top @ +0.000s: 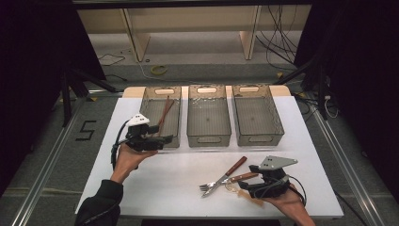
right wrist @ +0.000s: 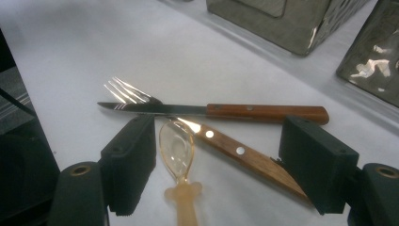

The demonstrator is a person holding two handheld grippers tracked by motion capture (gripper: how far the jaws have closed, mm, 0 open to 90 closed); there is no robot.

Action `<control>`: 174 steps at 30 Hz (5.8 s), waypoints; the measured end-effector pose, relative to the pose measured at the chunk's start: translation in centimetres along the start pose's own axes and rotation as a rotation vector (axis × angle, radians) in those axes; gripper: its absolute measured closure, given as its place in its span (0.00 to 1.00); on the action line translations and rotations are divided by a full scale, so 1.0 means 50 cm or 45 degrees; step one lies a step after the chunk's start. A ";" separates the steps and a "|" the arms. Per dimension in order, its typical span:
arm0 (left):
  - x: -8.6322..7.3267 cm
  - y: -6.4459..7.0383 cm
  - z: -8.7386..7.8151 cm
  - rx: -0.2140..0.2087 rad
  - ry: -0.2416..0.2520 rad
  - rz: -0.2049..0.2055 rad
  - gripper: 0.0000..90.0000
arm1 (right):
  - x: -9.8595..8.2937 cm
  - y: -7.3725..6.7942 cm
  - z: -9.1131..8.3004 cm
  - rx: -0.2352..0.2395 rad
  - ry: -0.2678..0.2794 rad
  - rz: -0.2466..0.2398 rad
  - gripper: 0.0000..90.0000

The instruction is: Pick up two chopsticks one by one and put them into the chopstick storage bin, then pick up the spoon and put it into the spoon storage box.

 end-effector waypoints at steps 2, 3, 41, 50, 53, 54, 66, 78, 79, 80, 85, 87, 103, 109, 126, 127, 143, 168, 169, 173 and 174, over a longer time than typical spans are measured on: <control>-0.007 0.006 -0.001 -0.007 0.006 0.006 0.25 | -0.002 -0.001 0.001 0.002 -0.015 -0.005 0.32; -0.011 0.009 -0.001 -0.009 0.007 0.007 0.25 | -0.003 -0.002 0.002 0.004 -0.022 -0.004 0.32; -0.097 0.062 -0.054 -0.067 0.123 0.039 0.22 | -0.051 -0.009 0.026 0.020 -0.257 0.002 0.35; -0.105 0.066 -0.068 -0.055 0.140 0.051 0.21 | -0.061 -0.012 0.028 0.021 -0.316 0.005 0.41; -0.108 0.064 -0.070 -0.040 0.140 0.065 0.21 | -0.065 -0.010 0.028 0.023 -0.334 0.016 0.44; -0.108 0.065 -0.070 -0.042 0.142 0.061 0.21 | -0.068 -0.011 0.027 0.024 -0.349 0.021 0.45; -0.121 0.082 -0.068 -0.056 0.119 0.105 0.21 | -0.098 -0.019 0.031 0.041 -0.483 0.033 0.62; -0.126 0.081 -0.068 -0.054 0.112 0.100 0.20 | -0.105 -0.027 0.022 0.033 -0.579 -0.030 0.75; -0.126 0.082 -0.068 -0.055 0.112 0.100 0.20 | -0.106 -0.027 0.022 0.032 -0.583 -0.035 0.76; -0.127 0.082 -0.068 -0.056 0.111 0.100 0.20 | -0.106 -0.027 0.022 0.028 -0.588 -0.036 0.77; -0.130 0.084 -0.065 -0.057 0.101 0.110 0.20 | -0.107 -0.026 0.023 -0.005 -0.608 -0.064 0.84; -0.130 0.084 -0.064 -0.055 0.101 0.110 0.21 | -0.106 -0.027 0.023 -0.015 -0.615 -0.082 0.85; -0.126 0.080 -0.065 -0.063 0.145 0.080 0.21 | -0.078 -0.027 0.007 0.062 -0.493 -0.068 0.86; -0.124 0.075 -0.068 -0.061 0.155 0.056 0.21 | -0.040 -0.008 -0.007 0.037 -0.380 -0.057 0.86; -0.125 0.068 -0.070 -0.044 0.164 0.047 0.21 | 0.097 0.045 -0.004 -0.036 -0.213 -0.109 0.86; -0.125 0.067 -0.071 -0.043 0.166 0.046 0.21 | 0.106 0.049 -0.002 -0.039 -0.204 -0.108 0.86; -0.122 0.060 -0.075 -0.027 0.182 0.037 0.21 | 0.237 0.104 0.036 -0.084 -0.095 -0.102 0.86; -0.126 0.044 -0.088 0.008 0.190 0.017 0.21 | 0.349 0.175 0.130 -0.156 -0.077 -0.034 0.86; -0.127 0.045 -0.088 0.008 0.190 0.019 0.21 | 0.351 0.178 0.133 -0.159 -0.076 -0.032 0.86; -0.126 0.048 -0.087 0.004 0.189 0.027 0.21 | 0.358 0.192 0.144 -0.177 -0.082 -0.011 0.86; -0.127 0.048 -0.087 0.005 0.188 0.033 0.21 | 0.359 0.196 0.147 -0.178 -0.083 -0.004 0.86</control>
Point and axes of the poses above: each handheld gripper's, and its own axes: z roughly forward along the jaws, x roughly out of its top, y roughly to its right, the point moved 10 cm from there along z, roughly forward along the jaws, and after that the axes turned 10 degrees about x, right-handed, at the moved point
